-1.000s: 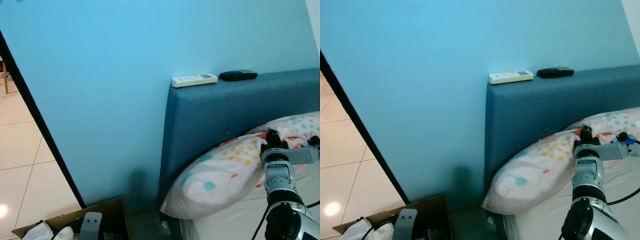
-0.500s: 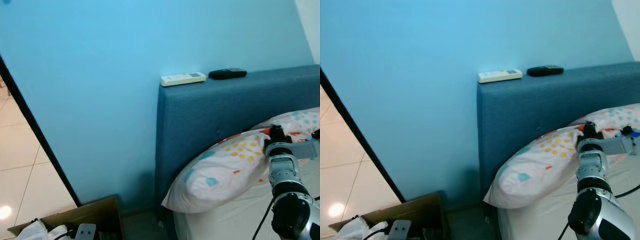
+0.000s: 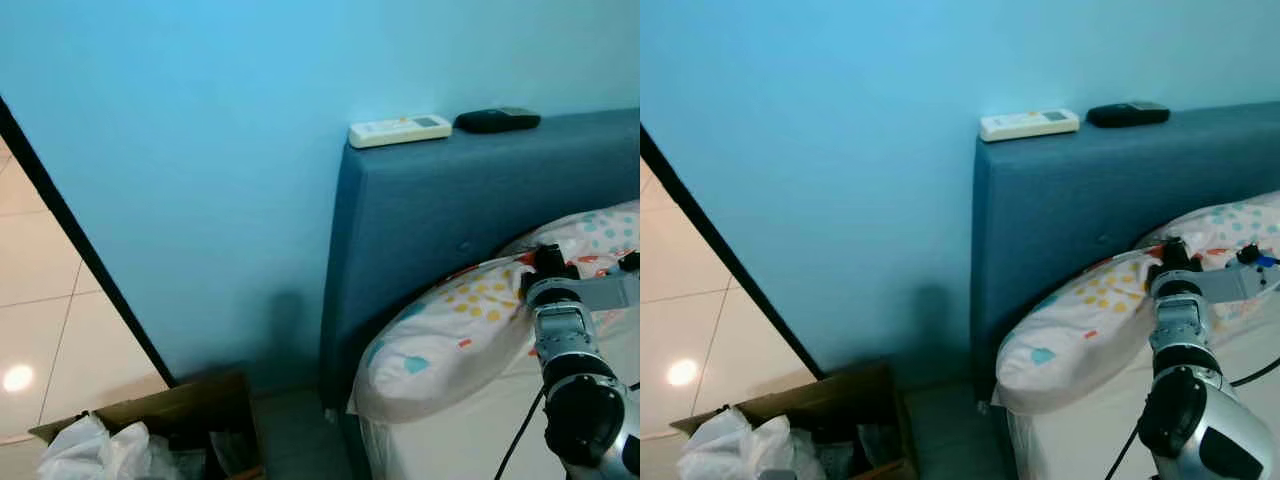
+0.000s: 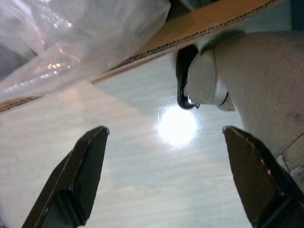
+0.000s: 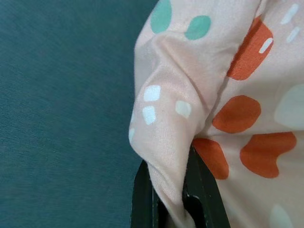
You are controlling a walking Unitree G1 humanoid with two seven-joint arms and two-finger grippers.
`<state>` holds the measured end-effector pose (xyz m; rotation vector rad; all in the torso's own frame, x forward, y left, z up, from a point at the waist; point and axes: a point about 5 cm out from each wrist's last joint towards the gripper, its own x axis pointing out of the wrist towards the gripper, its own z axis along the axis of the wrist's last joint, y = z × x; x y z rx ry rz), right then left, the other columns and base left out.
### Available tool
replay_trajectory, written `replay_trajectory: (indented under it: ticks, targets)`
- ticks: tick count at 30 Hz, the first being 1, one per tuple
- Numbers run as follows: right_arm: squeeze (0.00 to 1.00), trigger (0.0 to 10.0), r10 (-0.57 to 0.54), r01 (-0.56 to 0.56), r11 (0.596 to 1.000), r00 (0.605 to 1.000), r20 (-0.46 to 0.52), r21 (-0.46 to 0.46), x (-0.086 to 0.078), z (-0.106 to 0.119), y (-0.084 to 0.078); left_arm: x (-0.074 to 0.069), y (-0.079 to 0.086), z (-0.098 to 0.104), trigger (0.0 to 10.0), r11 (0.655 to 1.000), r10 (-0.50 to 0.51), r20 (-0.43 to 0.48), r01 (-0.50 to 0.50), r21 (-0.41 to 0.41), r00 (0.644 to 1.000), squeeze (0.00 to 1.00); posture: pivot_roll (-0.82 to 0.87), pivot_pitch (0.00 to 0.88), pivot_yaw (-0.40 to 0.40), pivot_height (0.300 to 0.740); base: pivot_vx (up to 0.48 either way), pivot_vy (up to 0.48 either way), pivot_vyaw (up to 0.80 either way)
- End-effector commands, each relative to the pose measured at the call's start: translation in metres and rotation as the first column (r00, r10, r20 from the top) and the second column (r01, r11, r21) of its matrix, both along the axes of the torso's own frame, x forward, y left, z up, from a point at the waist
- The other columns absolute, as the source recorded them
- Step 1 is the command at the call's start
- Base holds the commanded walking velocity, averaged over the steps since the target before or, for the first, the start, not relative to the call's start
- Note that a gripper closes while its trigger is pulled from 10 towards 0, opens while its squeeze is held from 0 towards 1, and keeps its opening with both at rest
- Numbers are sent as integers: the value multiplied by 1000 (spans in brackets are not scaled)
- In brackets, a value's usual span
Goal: Clean up the room
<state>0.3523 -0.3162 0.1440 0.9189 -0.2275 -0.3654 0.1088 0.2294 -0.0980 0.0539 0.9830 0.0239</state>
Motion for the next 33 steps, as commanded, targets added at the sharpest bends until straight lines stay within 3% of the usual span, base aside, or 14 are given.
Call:
replay_trajectory:
  ticks: [1, 4, 5, 7, 10, 12, 17, 19, 20, 21, 27, 33]
  targets:
    - [0, 10000, -20, 20, 1000, 1000, 13, -10, -2, 6, -8, -21, 18, 1, 10000, 1000, 4, -21, -4, 23, 1000, 0, 278, 237, -8, 722, 0, 0, 0]
    - [0, 10000, -28, 28, 1000, 999, 28, 8, -2, 7, -10, -25, 23, 2, 10000, 1000, 3, -18, -2, 28, 1000, 0, 289, 255, 3, 722, 0, 0, 0]
    - [0, 10000, -36, 34, 999, 995, 93, 26, -1, 18, -14, -34, 33, 5, 10000, 999, -11, -22, 12, 45, 1000, 0, 322, 294, 39, 722, 0, 0, 0]
    - [0, 10000, -40, 36, 999, 990, 137, 34, 0, 26, -17, -39, 39, 7, 10000, 998, -22, -25, 23, 55, 999, 0, 322, 294, 39, 722, 0, 0, 0]
    - [0, 10000, -103, 73, 992, 942, 321, 104, -3, 57, -36, -51, 63, 16, 10000, 995, -40, -26, 42, 91, 999, 0, 363, 334, 79, 722, 0, 0, 0]
    - [0, 10000, -107, 75, 992, 935, 337, 106, -4, 60, -38, -53, 65, 18, 10000, 995, -42, -23, 44, 93, 999, 0, 363, 334, 79, 722, 0, 0, 0]
    - [0, 10000, -75, 48, 997, 848, 525, 66, -5, 101, -47, -62, 87, 31, 10000, 989, -83, -16, 84, 124, 996, 0, 403, 379, 132, 722, 0, 0, 0]
    - [0, 10000, -75, 48, 997, 848, 525, 66, -5, 101, -47, -62, 87, 31, 10000, 989, -83, -16, 84, 124, 996, 0, 403, 379, 132, 722, 0, 0, 0]
    - [0, 10000, -73, 46, 997, 827, 557, 62, -7, 107, -49, -65, 90, 33, 10000, 988, -90, -15, 91, 126, 996, 0, 414, 386, 142, 722, 0, 0, 0]
    - [0, 10000, -74, 39, 997, 763, 642, 69, -12, 118, -56, -70, 95, 39, 10000, 984, -120, -13, 121, 132, 993, 0, 433, 396, 157, 722, 0, 0, 0]
    - [0, 10000, -75, 37, 997, 695, 715, 68, -20, 126, -63, -74, 101, 47, 10000, 980, -148, -10, 148, 135, 989, 0, 445, 413, 178, 722, 0, 0, 0]
    - [0, 10000, -52, 46, 999, 683, 729, 28, -26, 129, -70, -76, 101, 47, 10000, 979, -157, -19, 158, 129, 987, 0, 429, 410, 176, 722, 0, 0, 0]
